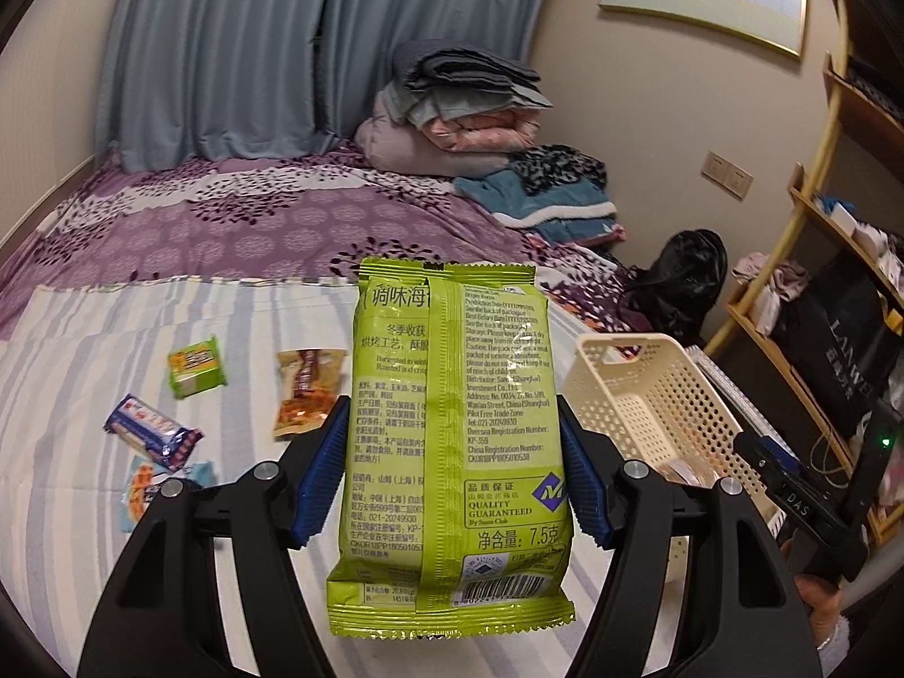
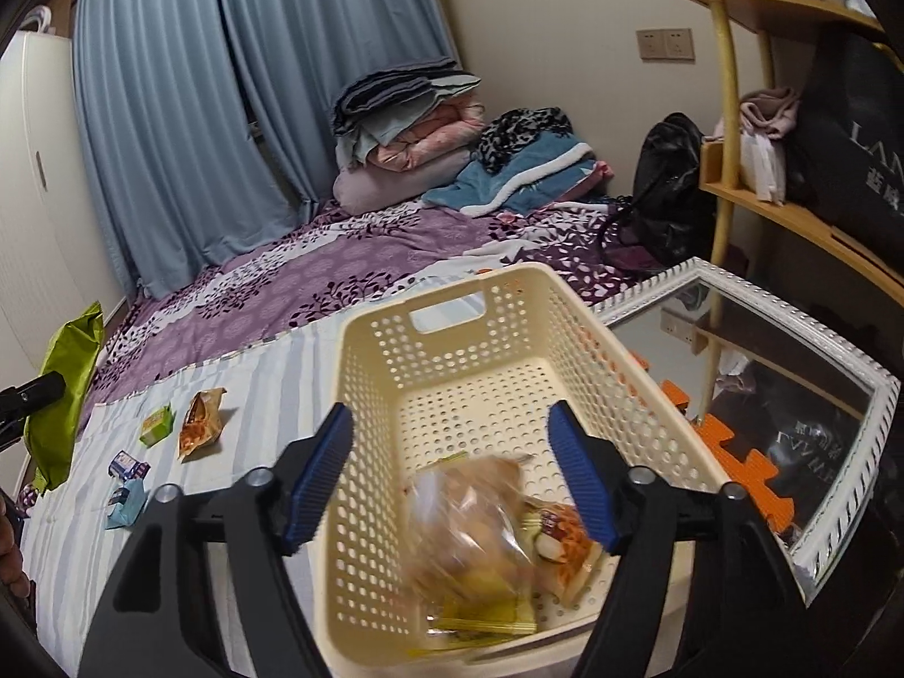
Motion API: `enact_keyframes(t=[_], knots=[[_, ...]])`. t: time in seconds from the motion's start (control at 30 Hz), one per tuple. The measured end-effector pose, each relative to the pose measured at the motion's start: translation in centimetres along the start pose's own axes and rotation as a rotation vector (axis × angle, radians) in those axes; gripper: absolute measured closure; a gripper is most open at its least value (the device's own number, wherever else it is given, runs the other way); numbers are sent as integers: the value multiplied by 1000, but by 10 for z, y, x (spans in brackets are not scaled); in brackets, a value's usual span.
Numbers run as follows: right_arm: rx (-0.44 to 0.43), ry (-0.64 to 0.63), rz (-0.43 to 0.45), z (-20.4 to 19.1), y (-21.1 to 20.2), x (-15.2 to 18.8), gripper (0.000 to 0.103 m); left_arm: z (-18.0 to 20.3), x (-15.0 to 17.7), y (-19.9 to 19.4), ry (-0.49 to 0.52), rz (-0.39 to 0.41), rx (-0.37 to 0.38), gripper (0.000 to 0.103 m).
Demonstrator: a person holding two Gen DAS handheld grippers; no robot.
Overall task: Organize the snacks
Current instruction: 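Lift both held bags and carry them over the cream basket, then open both tools to drop the green bag and cookie bag into the basket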
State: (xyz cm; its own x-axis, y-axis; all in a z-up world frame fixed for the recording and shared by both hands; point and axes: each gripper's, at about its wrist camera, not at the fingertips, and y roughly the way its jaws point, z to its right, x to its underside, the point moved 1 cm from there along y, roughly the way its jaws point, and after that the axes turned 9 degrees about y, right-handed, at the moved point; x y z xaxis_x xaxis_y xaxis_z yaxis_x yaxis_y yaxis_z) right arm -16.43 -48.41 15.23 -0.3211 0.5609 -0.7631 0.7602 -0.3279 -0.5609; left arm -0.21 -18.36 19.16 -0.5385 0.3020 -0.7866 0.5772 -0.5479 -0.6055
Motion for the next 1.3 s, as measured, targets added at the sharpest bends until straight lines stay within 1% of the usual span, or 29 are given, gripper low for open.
enact_keyframes(t=[0.37, 0.5, 0.6, 0.87, 0.97, 1.0, 1.03, 1.17, 1.3], knots=[[10, 31, 37, 28, -12, 4, 30, 84, -18, 30, 147, -23, 114, 34], [25, 33, 57, 36, -16, 5, 30, 116, -25, 46, 185, -48, 189, 34], [30, 45, 61, 43, -18, 5, 30, 138, -28, 58, 225, -57, 216, 34], [52, 76, 73, 59, -26, 6, 30, 186, -30, 83, 276, -83, 296, 33], [57, 85, 73, 63, -26, 5, 30, 197, -28, 92, 280, -105, 351, 30], [60, 87, 73, 63, -25, 5, 30, 200, -28, 95, 279, -115, 366, 19], [61, 89, 73, 64, -26, 5, 30, 200, -27, 97, 274, -119, 368, 11], [68, 99, 75, 66, -25, 5, 30, 192, -25, 101, 251, -126, 357, 10], [67, 104, 77, 64, -23, 3, 30, 179, -24, 103, 231, -132, 326, 10]])
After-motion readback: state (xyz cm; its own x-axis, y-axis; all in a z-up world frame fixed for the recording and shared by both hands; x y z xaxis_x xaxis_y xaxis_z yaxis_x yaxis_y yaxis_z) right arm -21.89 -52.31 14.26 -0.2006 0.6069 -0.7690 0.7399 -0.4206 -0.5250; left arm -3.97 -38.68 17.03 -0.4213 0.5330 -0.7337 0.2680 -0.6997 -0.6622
